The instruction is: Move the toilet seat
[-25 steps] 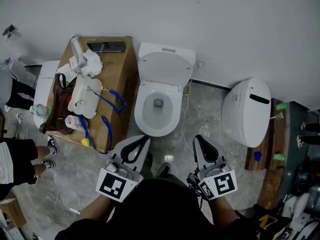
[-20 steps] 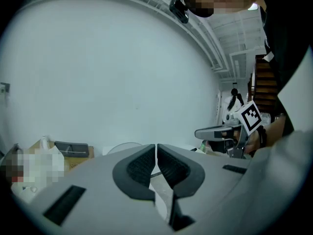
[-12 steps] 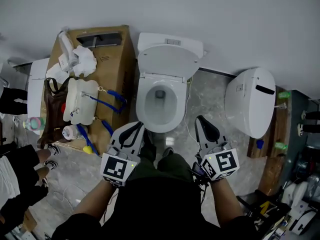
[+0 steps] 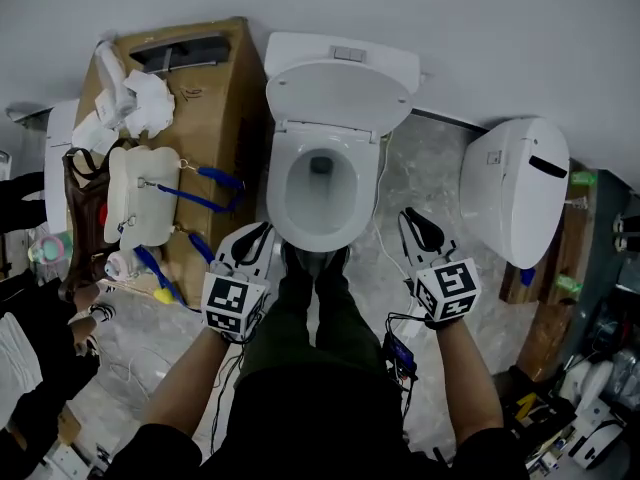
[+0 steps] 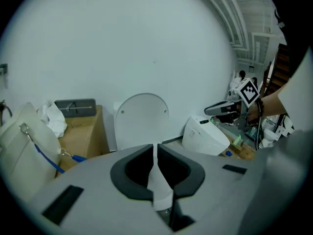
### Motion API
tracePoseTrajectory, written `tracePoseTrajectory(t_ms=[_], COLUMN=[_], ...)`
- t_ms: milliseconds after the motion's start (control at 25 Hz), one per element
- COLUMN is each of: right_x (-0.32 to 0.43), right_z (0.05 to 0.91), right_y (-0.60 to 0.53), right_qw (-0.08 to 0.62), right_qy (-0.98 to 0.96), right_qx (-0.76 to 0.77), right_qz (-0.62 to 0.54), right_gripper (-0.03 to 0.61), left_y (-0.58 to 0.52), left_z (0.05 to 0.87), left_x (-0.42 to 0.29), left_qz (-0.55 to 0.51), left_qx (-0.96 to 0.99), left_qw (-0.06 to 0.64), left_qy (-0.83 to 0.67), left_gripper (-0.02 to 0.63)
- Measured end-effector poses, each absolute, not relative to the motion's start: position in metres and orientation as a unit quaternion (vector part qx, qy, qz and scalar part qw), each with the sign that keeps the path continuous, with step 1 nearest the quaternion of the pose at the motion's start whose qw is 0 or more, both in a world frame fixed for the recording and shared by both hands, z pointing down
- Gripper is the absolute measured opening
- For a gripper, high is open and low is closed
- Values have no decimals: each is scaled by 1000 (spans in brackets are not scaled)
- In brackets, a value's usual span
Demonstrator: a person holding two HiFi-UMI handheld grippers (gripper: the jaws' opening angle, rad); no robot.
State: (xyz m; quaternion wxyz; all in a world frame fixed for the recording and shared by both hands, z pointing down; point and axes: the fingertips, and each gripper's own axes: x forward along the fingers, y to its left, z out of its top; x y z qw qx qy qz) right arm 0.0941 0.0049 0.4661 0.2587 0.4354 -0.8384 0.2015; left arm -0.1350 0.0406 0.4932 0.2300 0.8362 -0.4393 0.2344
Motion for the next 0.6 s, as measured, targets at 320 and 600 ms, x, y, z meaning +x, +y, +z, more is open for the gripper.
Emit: tracePoseTrajectory(t_ms=[320,600], right_x=[109,111], right_z=[578,678], right_y=[18,44], right_qw=[310,342], right_qy=[-828,-804], right_qx=[389,353], right_qz=[259,336], right_gripper=[41,106], left_y=[35,46], left_z=[598,681], left_x=[-140,-141], left_qz=[300,346], left_qx=[802,780], left_qw=[269,306], left_qy=[-441,-423], left_gripper=[24,25])
